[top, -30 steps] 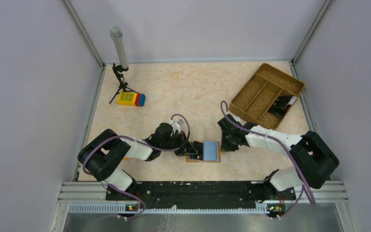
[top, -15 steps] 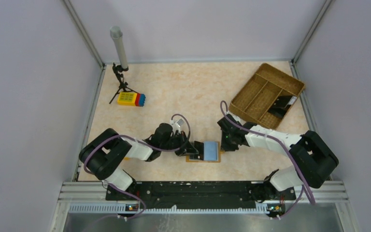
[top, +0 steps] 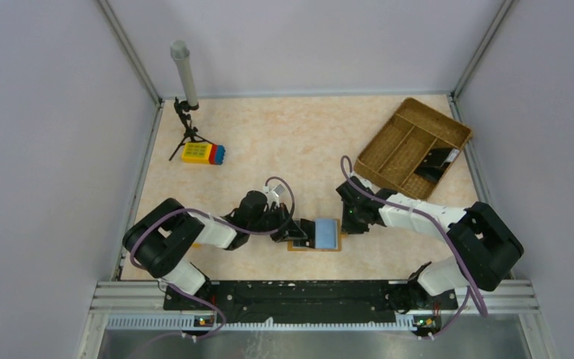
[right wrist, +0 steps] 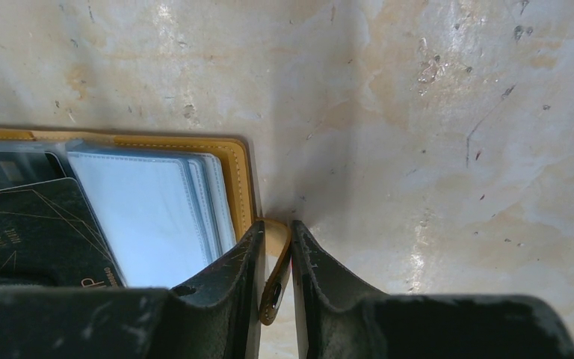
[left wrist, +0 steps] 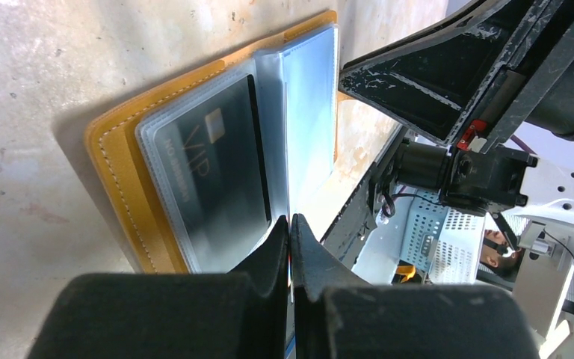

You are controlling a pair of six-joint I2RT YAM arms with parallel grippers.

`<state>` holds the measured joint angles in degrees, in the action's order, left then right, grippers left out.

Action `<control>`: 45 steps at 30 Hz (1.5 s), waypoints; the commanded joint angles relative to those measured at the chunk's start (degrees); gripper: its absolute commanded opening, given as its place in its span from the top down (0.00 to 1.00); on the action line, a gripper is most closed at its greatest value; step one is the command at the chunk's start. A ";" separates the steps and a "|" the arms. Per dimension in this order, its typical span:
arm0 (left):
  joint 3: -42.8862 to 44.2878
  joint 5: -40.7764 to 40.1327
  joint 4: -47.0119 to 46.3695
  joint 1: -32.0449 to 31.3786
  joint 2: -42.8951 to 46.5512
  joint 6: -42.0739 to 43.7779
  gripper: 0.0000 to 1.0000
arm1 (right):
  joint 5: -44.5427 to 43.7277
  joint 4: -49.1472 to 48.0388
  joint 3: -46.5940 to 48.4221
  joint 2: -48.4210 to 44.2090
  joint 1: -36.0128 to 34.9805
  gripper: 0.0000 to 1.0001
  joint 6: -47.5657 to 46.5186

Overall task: Put the credit cards into the card holder
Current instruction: Insert the credit card into the card holder.

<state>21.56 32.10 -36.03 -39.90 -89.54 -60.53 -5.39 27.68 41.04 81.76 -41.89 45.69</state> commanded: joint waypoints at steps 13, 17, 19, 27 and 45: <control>0.18 1.28 -3.31 -0.27 -3.54 -0.02 1.00 | -2.28 1.64 -1.13 3.06 -0.74 0.81 0.07; 0.40 1.73 -4.51 -0.29 -4.77 -0.43 1.00 | -2.17 1.50 -1.35 3.03 -0.74 0.82 0.18; 0.57 1.83 -4.95 -0.32 -5.18 -0.59 1.00 | -2.17 1.43 -1.47 3.06 -0.74 0.82 0.18; 0.67 1.32 -7.20 -0.32 -6.94 -1.62 1.00 | -1.95 1.21 -1.57 3.40 -0.95 0.82 0.22; -0.78 -2.67 -13.96 -0.33 -9.25 -2.47 1.00 | -2.35 1.62 -1.49 3.50 -1.76 0.82 0.70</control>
<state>21.61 31.40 -45.93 -40.01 -97.17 -62.96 -6.07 27.77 41.36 82.15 -42.33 45.71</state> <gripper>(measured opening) 0.001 0.184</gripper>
